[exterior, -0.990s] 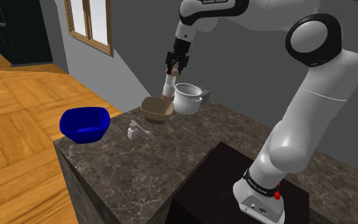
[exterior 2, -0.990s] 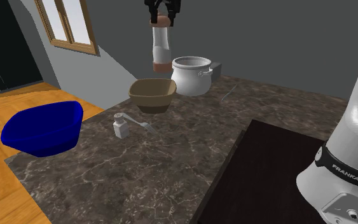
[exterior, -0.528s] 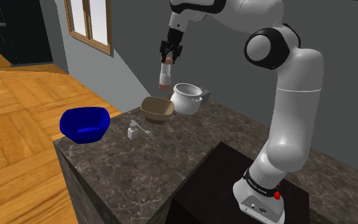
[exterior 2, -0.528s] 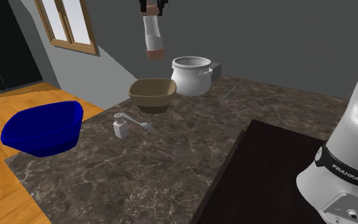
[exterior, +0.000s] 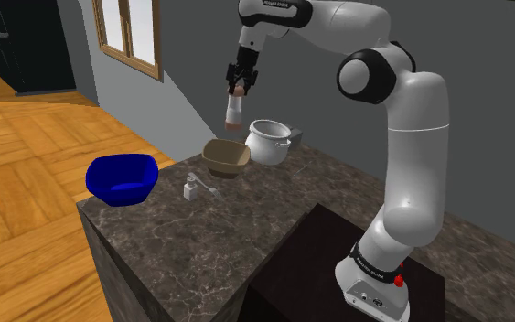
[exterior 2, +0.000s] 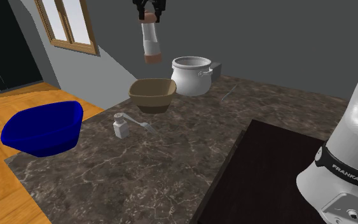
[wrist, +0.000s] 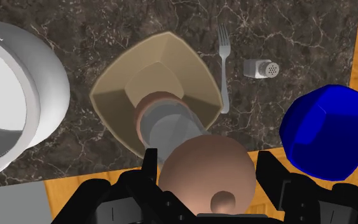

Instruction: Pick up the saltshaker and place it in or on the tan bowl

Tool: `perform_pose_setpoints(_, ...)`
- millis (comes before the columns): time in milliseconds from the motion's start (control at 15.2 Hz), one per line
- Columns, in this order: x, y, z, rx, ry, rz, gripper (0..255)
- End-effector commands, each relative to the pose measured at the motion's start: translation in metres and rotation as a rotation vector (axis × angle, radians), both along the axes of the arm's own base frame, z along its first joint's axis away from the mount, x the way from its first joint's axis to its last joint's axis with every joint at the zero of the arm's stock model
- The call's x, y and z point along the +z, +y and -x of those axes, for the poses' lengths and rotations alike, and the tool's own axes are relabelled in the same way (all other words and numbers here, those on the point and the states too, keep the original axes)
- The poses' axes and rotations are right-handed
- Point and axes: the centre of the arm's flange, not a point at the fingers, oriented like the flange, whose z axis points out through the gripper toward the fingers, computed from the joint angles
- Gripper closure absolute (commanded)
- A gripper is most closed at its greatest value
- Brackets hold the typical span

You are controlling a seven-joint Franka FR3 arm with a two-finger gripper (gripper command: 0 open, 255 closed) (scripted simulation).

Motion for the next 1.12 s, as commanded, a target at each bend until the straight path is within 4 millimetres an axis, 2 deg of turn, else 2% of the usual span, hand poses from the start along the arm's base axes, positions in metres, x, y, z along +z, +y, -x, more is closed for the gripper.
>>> perform_pose_setpoints(0, -0.01, 0.0, 0.0, 0.0, -0.001, 0.0, 255)
perform_pose_setpoints(1056, -0.095, 0.0, 0.0, 0.0, -0.001, 0.0, 255)
